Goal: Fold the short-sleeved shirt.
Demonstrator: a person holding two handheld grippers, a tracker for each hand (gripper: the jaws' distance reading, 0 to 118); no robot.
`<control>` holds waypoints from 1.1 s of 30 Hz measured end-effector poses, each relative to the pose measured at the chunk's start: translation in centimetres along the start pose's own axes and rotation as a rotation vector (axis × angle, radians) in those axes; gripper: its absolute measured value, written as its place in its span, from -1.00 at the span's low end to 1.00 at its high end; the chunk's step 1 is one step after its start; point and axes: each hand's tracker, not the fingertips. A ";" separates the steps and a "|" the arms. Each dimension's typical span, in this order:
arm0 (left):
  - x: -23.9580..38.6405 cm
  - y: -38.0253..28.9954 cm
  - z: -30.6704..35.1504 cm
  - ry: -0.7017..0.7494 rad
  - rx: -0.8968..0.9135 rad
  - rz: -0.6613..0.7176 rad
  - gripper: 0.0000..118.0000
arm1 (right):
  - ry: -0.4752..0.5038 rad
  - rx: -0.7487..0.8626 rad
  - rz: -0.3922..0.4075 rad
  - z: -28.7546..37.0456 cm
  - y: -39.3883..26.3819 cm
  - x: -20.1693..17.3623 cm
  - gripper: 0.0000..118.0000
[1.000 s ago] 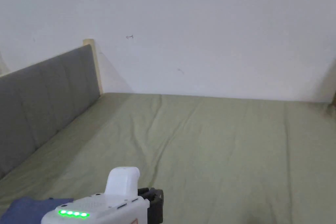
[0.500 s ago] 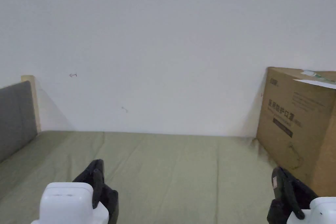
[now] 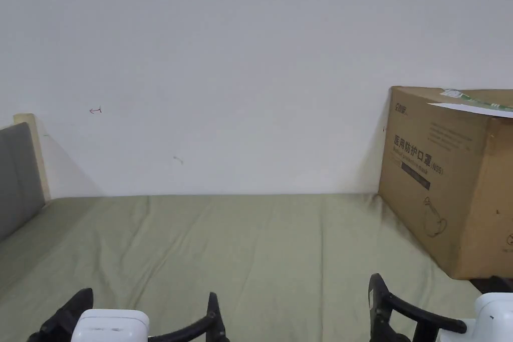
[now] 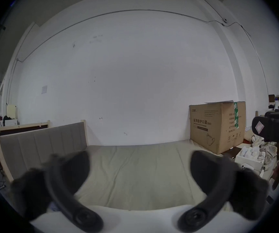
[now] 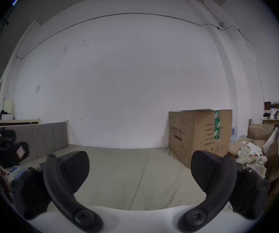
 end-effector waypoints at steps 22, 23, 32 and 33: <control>-0.2 -0.2 -0.6 0.037 -0.067 0.018 1.00 | 0.074 -0.083 0.050 -0.9 -1.2 -1.6 1.00; 0.0 -0.2 -0.5 0.040 -0.066 0.020 1.00 | 0.076 -0.088 0.056 -0.9 -1.3 -1.7 1.00; 1.3 -0.7 -0.7 0.038 -0.128 -0.013 1.00 | 0.091 -0.127 0.077 -1.3 -2.1 -1.9 1.00; 1.2 -0.8 -0.8 0.041 -0.139 -0.002 1.00 | 0.094 -0.130 0.077 -1.2 -2.2 -1.9 1.00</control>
